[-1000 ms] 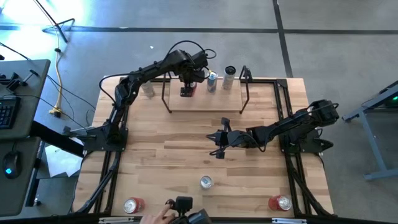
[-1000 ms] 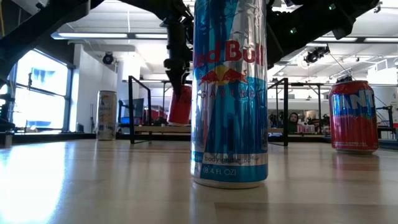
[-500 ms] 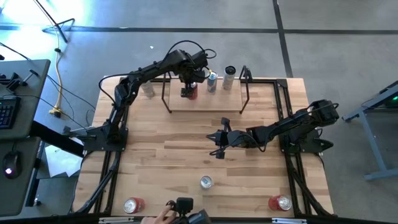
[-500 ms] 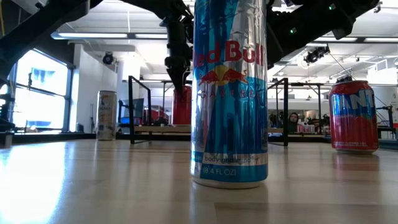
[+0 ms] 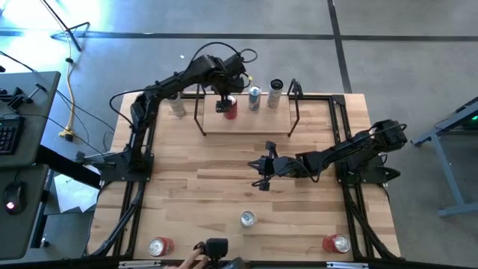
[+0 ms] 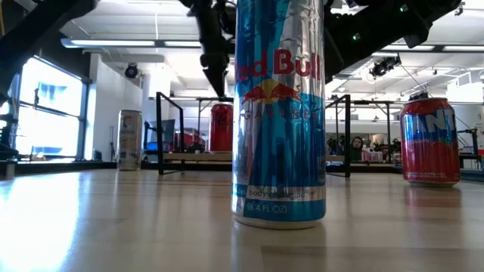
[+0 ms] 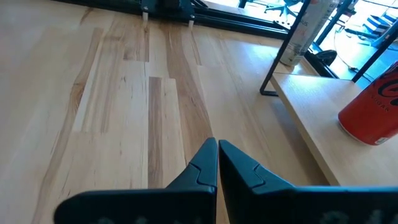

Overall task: Place canned beverage on shelf
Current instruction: Put the left red black soda can on the shelf

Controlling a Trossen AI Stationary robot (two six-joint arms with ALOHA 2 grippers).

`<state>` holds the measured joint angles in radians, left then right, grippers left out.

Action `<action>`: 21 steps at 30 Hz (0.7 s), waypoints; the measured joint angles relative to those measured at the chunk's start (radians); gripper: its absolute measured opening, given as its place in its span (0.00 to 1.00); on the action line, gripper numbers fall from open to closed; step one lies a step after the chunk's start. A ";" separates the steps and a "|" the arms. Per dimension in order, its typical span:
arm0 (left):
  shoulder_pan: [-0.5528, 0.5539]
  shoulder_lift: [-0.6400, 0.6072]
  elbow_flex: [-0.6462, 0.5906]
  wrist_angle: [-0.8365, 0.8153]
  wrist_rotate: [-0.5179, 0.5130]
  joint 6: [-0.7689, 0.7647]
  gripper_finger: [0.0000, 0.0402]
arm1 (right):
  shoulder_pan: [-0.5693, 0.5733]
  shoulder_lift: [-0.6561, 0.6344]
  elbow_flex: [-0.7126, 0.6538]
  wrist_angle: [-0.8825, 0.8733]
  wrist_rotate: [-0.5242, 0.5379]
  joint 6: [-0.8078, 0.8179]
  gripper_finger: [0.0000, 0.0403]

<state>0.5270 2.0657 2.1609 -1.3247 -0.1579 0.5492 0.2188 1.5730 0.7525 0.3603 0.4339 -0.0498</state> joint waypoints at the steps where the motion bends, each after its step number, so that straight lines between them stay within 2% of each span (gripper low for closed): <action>1: 0.000 -0.013 0.000 -0.003 0.002 -0.010 0.82 | 0.000 0.000 0.000 0.002 0.000 0.000 0.00; 4: 0.005 -0.057 0.000 -0.033 0.065 -0.056 0.82 | 0.000 0.000 0.000 0.002 0.000 -0.001 0.00; 9: 0.041 -0.151 -0.037 -0.103 0.430 -0.080 0.82 | 0.000 0.000 0.000 0.001 0.000 -0.006 0.00; 12: 0.042 -0.215 -0.107 -0.103 0.534 -0.063 0.82 | 0.000 0.000 0.000 0.001 0.000 -0.016 0.00; 17: 0.042 -0.307 -0.227 -0.033 0.509 -0.133 0.82 | 0.000 0.000 0.000 0.010 0.000 -0.021 0.00; 21: 0.042 -0.361 -0.316 0.005 0.379 -0.190 0.82 | 0.000 0.000 0.000 0.011 0.000 -0.020 0.00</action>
<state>0.5694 1.7045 1.8450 -1.3200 0.2211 0.3588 0.2188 1.5730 0.7525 0.3710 0.4343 -0.0699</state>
